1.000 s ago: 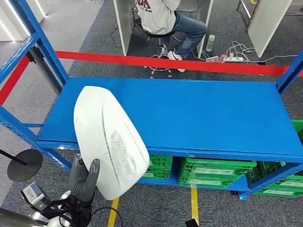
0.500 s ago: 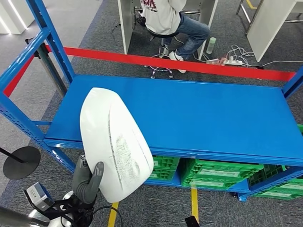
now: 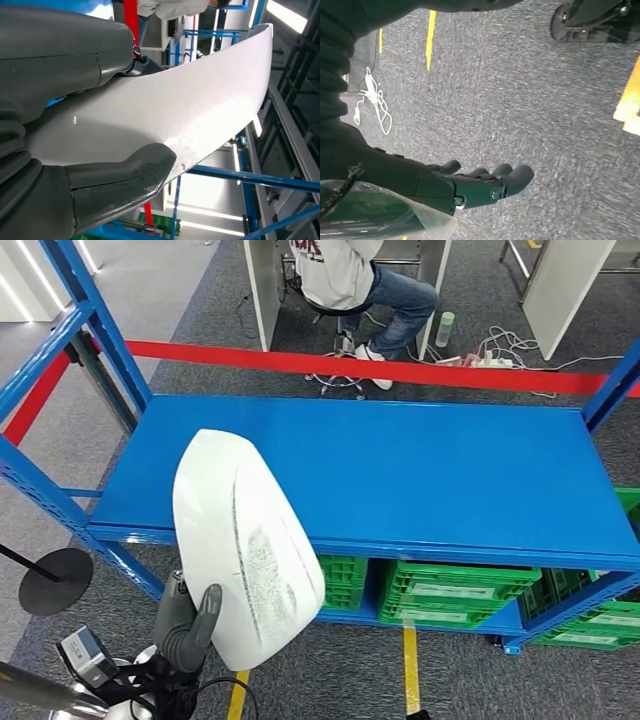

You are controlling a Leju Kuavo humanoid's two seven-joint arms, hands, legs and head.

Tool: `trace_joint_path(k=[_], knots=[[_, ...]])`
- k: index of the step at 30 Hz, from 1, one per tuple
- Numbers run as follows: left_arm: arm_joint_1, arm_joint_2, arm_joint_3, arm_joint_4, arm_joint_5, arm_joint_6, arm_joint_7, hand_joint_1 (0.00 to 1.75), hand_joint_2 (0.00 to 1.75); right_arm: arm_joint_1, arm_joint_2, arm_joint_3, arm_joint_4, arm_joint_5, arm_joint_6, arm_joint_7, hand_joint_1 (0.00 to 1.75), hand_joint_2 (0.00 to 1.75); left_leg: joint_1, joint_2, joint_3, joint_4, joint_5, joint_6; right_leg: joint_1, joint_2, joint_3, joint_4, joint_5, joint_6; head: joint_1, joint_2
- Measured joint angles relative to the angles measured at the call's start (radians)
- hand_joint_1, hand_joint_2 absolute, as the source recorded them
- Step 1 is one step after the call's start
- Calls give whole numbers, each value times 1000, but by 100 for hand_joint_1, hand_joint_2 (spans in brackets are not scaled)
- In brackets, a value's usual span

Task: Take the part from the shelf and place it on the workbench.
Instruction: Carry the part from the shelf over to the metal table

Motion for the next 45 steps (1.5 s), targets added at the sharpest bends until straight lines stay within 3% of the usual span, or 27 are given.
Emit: trace_joint_path(k=[3,4,7,9,12,13,14,15,16,18,20,22,23,25,27,28,29,30,31,34,35,37,39,41,43,44,45], knots=[[-2,0,0,0,-4,2,0,175,175,1,0,0,0,1,0,-1,0,175,-1,-1,118,-199,62,10,3,4,-12,3,14,13,1,0],[-2,0,0,0,-8,4,0,175,175,1,0,0,0,1,-1,-1,0,175,-3,-2,133,-230,66,14,4,4,-14,3,18,19,1,0],[-1,-1,0,0,-19,9,1,175,175,1,-1,0,0,3,-2,-1,0,175,-7,-2,123,-239,80,34,1,5,-22,1,31,39,1,0],[-2,-2,0,0,-21,9,1,175,175,2,-2,0,0,4,-2,-1,0,175,-4,2,109,-245,99,51,0,8,-45,38,-11,48,5,0],[-2,-3,0,0,-21,9,1,175,175,3,-4,0,-1,6,-2,-2,0,175,-7,5,76,-245,126,64,1,10,-101,215,-139,54,10,0],[-2,-3,0,0,-21,9,2,175,175,4,-5,0,-1,7,-2,-2,0,175,-9,5,65,-245,133,64,1,10,-107,260,-157,55,10,0],[-2,-3,0,0,-21,9,2,175,175,4,-5,0,-1,8,-2,-2,0,175,-10,5,55,-244,141,64,1,10,-96,271,-153,55,10,0],[-2,-3,0,0,-21,9,2,175,175,5,-6,0,-1,9,-2,-2,0,175,-11,5,47,-243,147,62,1,10,-66,243,-133,54,11,0],[-2,-3,0,0,-21,8,2,175,175,5,-6,0,-1,11,-2,-2,0,175,-12,5,39,-242,153,60,1,10,-19,182,-105,51,11,0],[-2,-3,0,0,-20,8,2,175,175,2,-7,0,-1,12,0,-3,0,175,-14,4,28,-239,164,51,3,11,80,35,-79,45,10,0],[-3,-4,0,0,-18,7,2,175,175,1,-7,0,-1,13,3,-4,0,175,-16,4,21,-235,176,40,6,12,117,-34,-83,38,10,0],[-3,-4,0,0,-15,6,2,175,175,2,-7,0,-1,13,7,-4,0,175,-14,3,18,-233,183,27,7,10,107,-37,-75,25,9,0],[-3,-5,0,0,-13,6,2,175,175,3,-7,0,-1,13,9,-4,0,175,-13,2,14,-227,172,21,6,8,101,-38,-68,16,9,0],[-3,-4,0,0,-12,5,2,175,175,3,-7,0,-1,14,11,-5,0,175,-10,0,-4,-167,102,8,3,3,86,-40,-50,-2,5,0],[-2,-4,0,0,-12,5,2,175,175,2,-7,0,-1,14,11,-5,0,175,-6,-1,-33,-43,6,-2,4,2,70,-39,-34,-8,3,0],[-2,-3,0,0,-12,5,2,175,175,2,-7,0,-1,14,11,-4,0,175,-5,-1,-41,12,-19,-5,4,1,60,-37,-25,-8,3,0],[-2,-3,0,0,-12,5,2,175,175,3,-8,0,-1,14,10,-4,0,175,-4,-1,-36,39,-21,-7,5,0,49,-34,-17,-8,3,0],[-2,-2,0,0,-13,6,2,175,175,3,-8,0,-1,15,8,-4,0,175,-3,-1,-15,29,-4,-6,5,0,37,-30,-10,-6,3,0],[-2,-2,0,0,-14,6,2,175,175,3,-7,0,-1,15,7,-4,0,175,-3,-1,24,-21,23,-4,5,1,27,-25,-5,-4,3,0],[-2,-2,0,0,-15,6,2,175,175,2,-7,0,-1,17,5,-4,0,175,-6,-1,146,-221,65,11,8,2,6,-14,8,7,3,0],[-2,-2,0,0,-16,6,2,175,175,2,-7,0,-1,17,4,-4,0,175,-8,-2,160,-250,63,16,9,2,1,-12,13,13,3,0],[-2,-2,0,0,-16,6,2,175,175,2,-7,0,-1,18,2,-4,0,175,-9,-1,154,-260,69,27,9,2,-6,-12,24,26,4,0],[-2,-3,0,0,-16,6,2,175,175,3,-7,0,-1,18,1,-4,0,175,-6,2,141,-266,84,43,7,4,-21,5,-1,37,6,0],[-2,-3,0,0,-16,6,2,175,175,3,-8,0,-1,18,0,-3,0,175,-5,5,121,-268,103,56,7,7,-55,94,-85,44,8,0],[-2,-3,0,0,-16,6,3,175,175,4,-8,0,-1,18,1,-3,0,175,-8,6,96,-267,122,60,7,8,-88,222,-160,48,10,0],[-1,-3,0,0,-15,7,3,175,175,4,-8,0,-1,19,2,-3,0,175,-9,6,82,-266,132,60,7,8,-90,260,-165,50,10,0],[-1,-3,0,0,-14,8,3,175,175,4,-9,0,-1,20,4,-3,0,175,-10,6,69,-264,141,59,7,8,-76,264,-148,50,11,0]])
